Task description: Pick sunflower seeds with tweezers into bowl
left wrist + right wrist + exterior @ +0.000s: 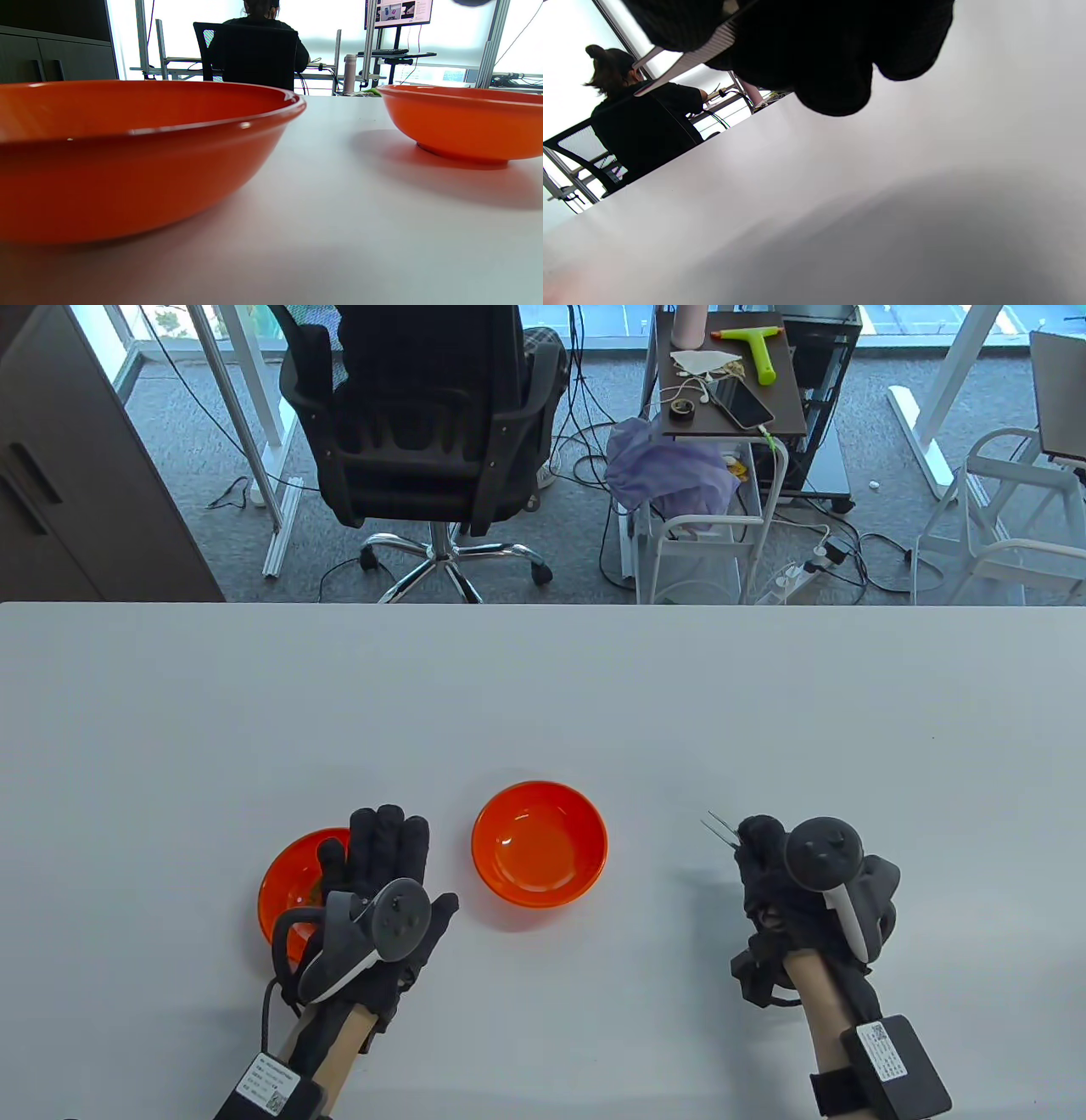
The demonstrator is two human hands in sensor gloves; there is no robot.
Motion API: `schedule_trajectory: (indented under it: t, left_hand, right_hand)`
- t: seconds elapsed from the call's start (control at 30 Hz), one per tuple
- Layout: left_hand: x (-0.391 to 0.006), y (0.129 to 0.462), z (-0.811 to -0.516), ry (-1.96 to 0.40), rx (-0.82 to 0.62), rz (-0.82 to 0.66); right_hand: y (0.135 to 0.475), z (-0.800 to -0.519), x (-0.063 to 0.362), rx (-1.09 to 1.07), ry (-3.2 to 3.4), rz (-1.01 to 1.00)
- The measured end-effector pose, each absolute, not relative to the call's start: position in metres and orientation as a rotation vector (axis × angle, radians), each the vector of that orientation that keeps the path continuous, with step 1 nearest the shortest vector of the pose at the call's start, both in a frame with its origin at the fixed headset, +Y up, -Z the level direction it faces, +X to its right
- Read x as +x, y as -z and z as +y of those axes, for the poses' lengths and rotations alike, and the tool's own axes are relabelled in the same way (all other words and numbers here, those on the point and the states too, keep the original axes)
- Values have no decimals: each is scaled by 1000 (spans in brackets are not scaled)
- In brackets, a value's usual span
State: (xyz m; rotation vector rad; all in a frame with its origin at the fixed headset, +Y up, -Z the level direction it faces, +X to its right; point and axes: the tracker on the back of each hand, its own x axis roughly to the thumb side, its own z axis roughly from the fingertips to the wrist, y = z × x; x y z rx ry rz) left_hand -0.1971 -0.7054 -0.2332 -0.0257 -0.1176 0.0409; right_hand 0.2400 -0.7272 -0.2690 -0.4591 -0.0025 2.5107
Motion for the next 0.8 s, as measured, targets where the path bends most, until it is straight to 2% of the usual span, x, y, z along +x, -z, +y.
schedule_trajectory:
  t: [0.23,0.43,0.8]
  left_hand:
    - [-211,232,-697,-107,-10,-73]
    - [-241,234,-688,-176,4,46]
    - [-307,246,-698,-272,-168,292]
  right_hand:
    - [271,-730,242,-395,-2367,-97]
    - [270,-731,244,-409,-2386,-84]
    - [272,-735,242,-422,-2429,-54]
